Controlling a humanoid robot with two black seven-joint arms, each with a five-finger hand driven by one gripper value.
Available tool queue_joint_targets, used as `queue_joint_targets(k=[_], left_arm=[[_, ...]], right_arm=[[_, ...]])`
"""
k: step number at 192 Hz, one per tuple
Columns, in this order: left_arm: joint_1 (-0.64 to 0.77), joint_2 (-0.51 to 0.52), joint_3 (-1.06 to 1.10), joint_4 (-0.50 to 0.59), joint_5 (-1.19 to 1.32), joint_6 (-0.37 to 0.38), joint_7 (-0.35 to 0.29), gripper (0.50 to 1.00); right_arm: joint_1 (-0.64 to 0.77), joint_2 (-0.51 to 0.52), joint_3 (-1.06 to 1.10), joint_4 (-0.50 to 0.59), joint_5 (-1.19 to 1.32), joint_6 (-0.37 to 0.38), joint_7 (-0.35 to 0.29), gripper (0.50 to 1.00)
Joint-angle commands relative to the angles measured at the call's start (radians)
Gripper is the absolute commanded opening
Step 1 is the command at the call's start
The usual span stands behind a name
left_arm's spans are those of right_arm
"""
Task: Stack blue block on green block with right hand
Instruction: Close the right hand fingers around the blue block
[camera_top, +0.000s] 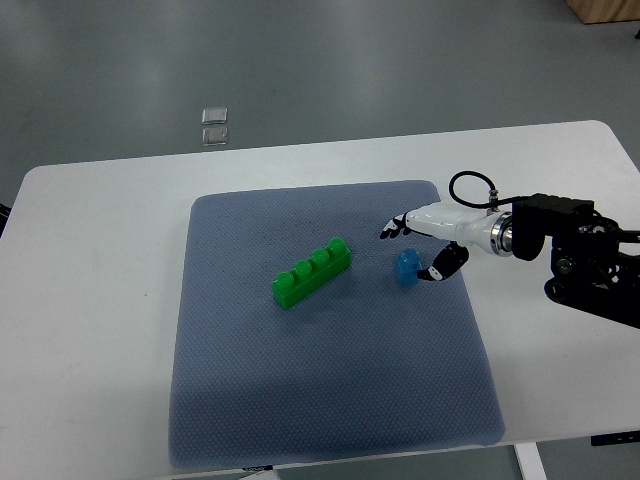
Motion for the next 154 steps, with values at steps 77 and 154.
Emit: queue_joint_targets(k=[77, 154], left_arm=[[0.000, 0.000, 0.000, 0.000, 0.000, 0.000, 0.000, 1.000], [0.000, 0.000, 0.000, 0.000, 0.000, 0.000, 0.000, 1.000]], right_arm=[[-0.001, 0.001, -0.011, -0.001, -0.006, 0.006, 0.000, 0.785], [-0.003, 0.001, -0.014, -0.002, -0.009, 0.015, 0.000, 0.699]])
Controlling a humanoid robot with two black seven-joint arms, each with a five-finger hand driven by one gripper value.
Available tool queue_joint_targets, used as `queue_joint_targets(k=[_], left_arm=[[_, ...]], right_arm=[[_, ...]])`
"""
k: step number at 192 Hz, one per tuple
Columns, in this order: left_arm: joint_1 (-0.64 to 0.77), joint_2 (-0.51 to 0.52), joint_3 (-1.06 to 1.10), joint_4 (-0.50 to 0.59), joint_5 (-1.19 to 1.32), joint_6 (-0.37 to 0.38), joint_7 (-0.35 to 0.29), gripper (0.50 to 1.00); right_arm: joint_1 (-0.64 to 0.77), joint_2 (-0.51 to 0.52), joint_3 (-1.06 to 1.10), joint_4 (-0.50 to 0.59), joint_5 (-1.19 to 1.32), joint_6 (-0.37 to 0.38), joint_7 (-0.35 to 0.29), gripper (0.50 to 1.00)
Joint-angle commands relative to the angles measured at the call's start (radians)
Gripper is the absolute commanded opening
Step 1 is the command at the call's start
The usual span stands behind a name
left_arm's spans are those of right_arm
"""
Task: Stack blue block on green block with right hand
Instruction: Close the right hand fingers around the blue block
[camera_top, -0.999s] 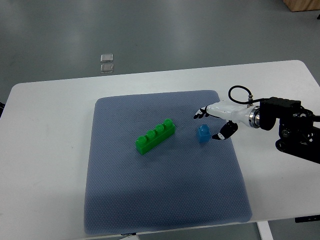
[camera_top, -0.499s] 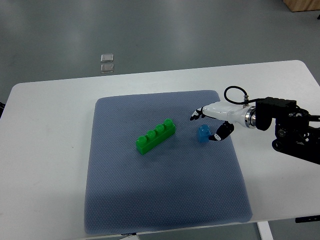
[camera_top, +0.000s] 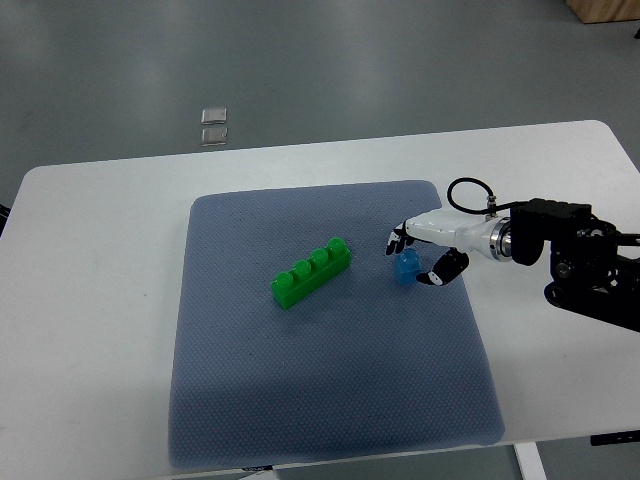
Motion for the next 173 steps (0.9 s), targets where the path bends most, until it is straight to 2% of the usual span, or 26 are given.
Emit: queue_joint_targets(k=[1, 75, 144, 173], left_arm=[[0.000, 0.000, 0.000, 0.000, 0.000, 0.000, 0.000, 1.000], [0.000, 0.000, 0.000, 0.000, 0.000, 0.000, 0.000, 1.000], [0.000, 0.000, 0.000, 0.002, 0.000, 0.000, 0.000, 1.000], [0.000, 0.000, 0.000, 0.000, 0.000, 0.000, 0.000, 1.000]], right_arm=[[-0.001, 0.000, 0.000, -0.001, -0.002, 0.001, 0.000, 0.699], [-0.002, 0.000, 0.000, 0.000, -0.002, 0.003, 0.001, 0.686], [-0.001, -0.002, -0.006, 0.000, -0.002, 0.007, 0.005, 0.617], [0.001, -0.002, -0.008, 0.000, 0.000, 0.009, 0.006, 0.603]])
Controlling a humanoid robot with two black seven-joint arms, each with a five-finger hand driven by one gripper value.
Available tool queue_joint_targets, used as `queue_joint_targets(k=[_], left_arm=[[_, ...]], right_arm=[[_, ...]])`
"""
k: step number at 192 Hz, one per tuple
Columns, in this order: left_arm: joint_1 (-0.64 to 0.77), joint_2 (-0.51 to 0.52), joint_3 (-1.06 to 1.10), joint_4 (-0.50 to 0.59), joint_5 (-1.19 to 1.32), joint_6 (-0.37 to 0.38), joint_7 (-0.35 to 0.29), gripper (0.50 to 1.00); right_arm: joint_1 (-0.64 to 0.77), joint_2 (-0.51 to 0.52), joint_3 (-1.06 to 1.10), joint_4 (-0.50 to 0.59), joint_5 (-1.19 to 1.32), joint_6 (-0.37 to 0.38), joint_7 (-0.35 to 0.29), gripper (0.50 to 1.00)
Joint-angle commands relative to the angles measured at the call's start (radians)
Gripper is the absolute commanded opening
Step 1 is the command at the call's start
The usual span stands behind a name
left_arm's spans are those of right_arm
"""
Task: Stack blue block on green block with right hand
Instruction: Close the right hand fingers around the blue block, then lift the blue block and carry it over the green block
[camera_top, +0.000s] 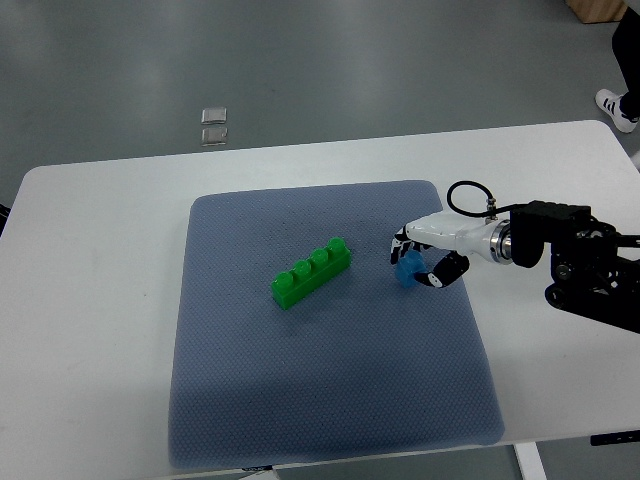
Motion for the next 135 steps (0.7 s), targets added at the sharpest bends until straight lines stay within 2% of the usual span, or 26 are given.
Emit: queue_joint_targets(k=[1, 69, 135], left_arm=[[0.000, 0.000, 0.000, 0.000, 0.000, 0.000, 0.000, 1.000], [0.000, 0.000, 0.000, 0.000, 0.000, 0.000, 0.000, 1.000], [0.000, 0.000, 0.000, 0.000, 0.000, 0.000, 0.000, 1.000]], right_arm=[[0.002, -0.001, -0.001, 0.000, 0.002, 0.000, 0.001, 0.603], [0.055, -0.004, -0.001, 0.001, 0.005, 0.008, 0.020, 0.552], [0.220, -0.001, 0.004, 0.011, 0.015, 0.065, 0.064, 0.545]])
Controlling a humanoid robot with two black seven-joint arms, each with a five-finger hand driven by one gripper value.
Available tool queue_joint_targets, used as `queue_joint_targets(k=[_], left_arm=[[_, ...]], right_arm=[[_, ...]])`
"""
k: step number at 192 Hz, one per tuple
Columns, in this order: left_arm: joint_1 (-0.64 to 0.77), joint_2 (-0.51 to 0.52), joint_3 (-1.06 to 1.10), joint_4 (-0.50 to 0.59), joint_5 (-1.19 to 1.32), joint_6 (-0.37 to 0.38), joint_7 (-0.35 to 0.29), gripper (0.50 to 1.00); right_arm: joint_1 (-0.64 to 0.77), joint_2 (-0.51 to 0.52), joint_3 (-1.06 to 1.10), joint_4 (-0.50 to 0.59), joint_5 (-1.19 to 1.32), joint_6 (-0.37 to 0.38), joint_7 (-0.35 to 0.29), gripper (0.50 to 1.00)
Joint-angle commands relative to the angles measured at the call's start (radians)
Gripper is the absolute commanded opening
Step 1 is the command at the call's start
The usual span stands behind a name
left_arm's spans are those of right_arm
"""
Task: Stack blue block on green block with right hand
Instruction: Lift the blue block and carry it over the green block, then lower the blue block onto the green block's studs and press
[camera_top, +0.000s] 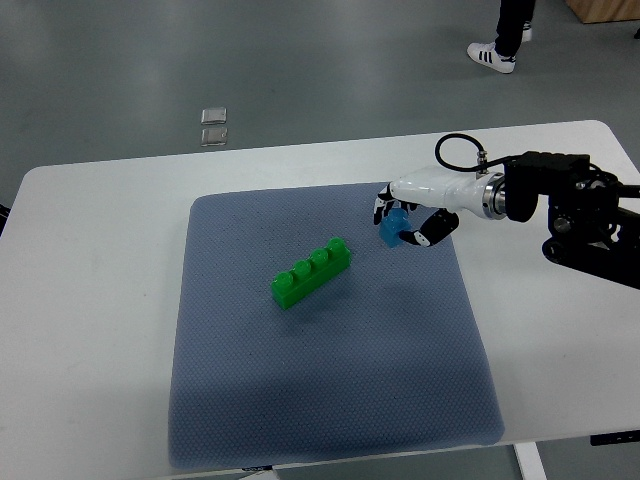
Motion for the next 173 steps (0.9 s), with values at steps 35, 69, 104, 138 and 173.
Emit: queue_joint_targets(k=[35, 69, 104, 138, 173], left_arm=[[0.000, 0.000, 0.000, 0.000, 0.000, 0.000, 0.000, 1.000], [0.000, 0.000, 0.000, 0.000, 0.000, 0.000, 0.000, 1.000], [0.000, 0.000, 0.000, 0.001, 0.000, 0.000, 0.000, 1.000], [0.000, 0.000, 0.000, 0.000, 0.000, 0.000, 0.000, 1.000], [0.000, 0.000, 0.000, 0.000, 0.000, 0.000, 0.000, 1.000]], right_arm=[[0.130, 0.094, -0.003, 0.013, 0.003, 0.055, 0.089, 0.541], [0.168, 0.158, -0.058, 0.008, 0.002, 0.053, 0.095, 0.521], [0.167, 0.197, -0.083, -0.015, -0.010, 0.050, 0.124, 0.500], [0.168, 0.229, -0.096, -0.099, -0.017, 0.042, 0.147, 0.500], [0.161, 0.250, -0.100, -0.145, -0.024, 0.042, 0.146, 0.500]])
